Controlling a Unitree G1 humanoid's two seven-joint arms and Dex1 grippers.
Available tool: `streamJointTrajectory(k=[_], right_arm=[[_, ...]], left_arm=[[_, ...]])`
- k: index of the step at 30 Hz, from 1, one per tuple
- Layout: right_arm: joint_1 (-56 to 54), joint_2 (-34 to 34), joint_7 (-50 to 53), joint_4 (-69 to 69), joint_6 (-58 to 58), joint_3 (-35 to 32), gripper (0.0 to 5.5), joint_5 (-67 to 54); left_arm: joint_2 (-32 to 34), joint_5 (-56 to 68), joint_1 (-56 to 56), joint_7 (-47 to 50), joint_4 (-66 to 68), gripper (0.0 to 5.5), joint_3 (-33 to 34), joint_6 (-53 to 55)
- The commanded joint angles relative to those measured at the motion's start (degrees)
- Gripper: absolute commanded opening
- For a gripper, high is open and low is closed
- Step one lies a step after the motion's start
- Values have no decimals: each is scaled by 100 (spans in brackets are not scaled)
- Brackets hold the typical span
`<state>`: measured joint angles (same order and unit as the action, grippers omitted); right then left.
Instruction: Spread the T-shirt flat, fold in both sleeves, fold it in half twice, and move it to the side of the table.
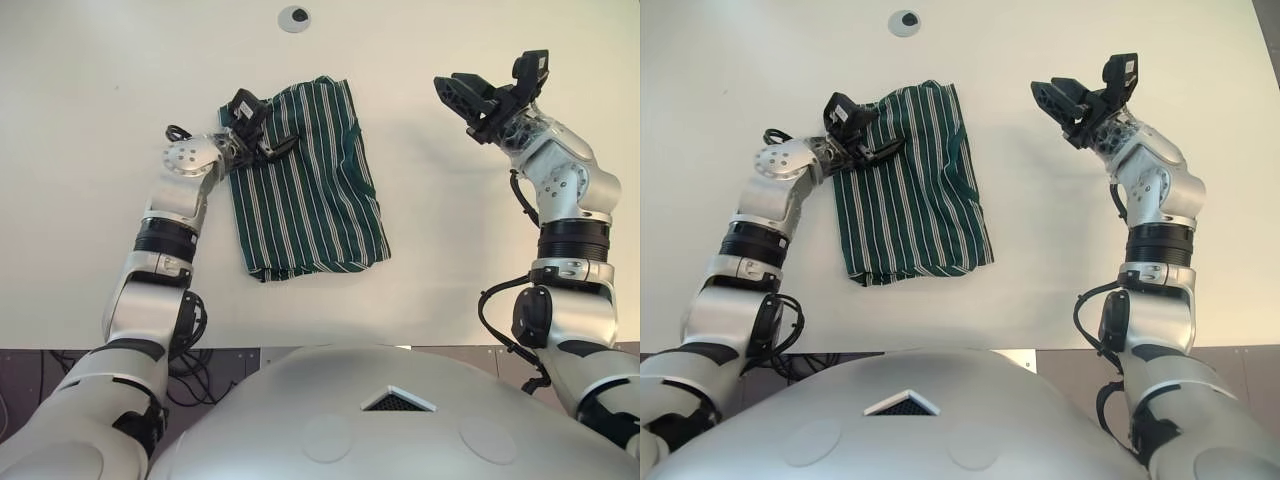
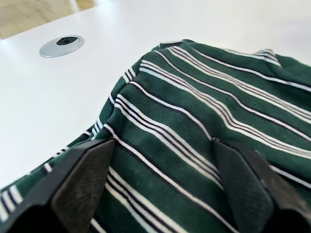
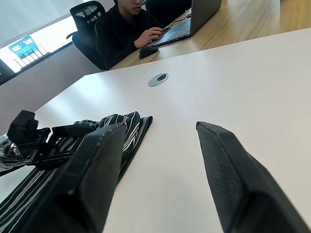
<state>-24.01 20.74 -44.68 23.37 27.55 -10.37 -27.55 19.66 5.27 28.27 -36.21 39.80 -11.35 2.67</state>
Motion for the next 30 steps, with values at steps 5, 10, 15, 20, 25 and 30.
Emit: streamJointTrajectory(k=[5, 10, 15, 20, 25, 30], right_arm=[[2, -175, 77, -173, 56, 115, 265, 9], [384, -68, 209, -818, 388, 163, 265, -40], [1858, 417, 557, -3395, 1649, -261, 265, -638], [3929, 191, 1493, -5995, 3563, -1252, 265, -1903], [4645, -285, 2467, -6624, 4751, -1760, 265, -3140], [4460, -327, 3094, -6014, 5596, -1813, 265, -3720]], left_arm=[[-913, -443, 1085, 163, 1754, 364, -85, -248], [-826, 98, 1277, -201, 1192, 364, 513, -67], [67, 1342, -98, -416, -2942, 364, 1257, 2391], [1933, 2701, -1794, -982, -5584, 427, 2024, 5490], [3213, 4060, -2599, -1877, -5700, 427, 2430, 7897], [2908, 4215, -3174, -1544, -5602, 427, 2486, 8253]])
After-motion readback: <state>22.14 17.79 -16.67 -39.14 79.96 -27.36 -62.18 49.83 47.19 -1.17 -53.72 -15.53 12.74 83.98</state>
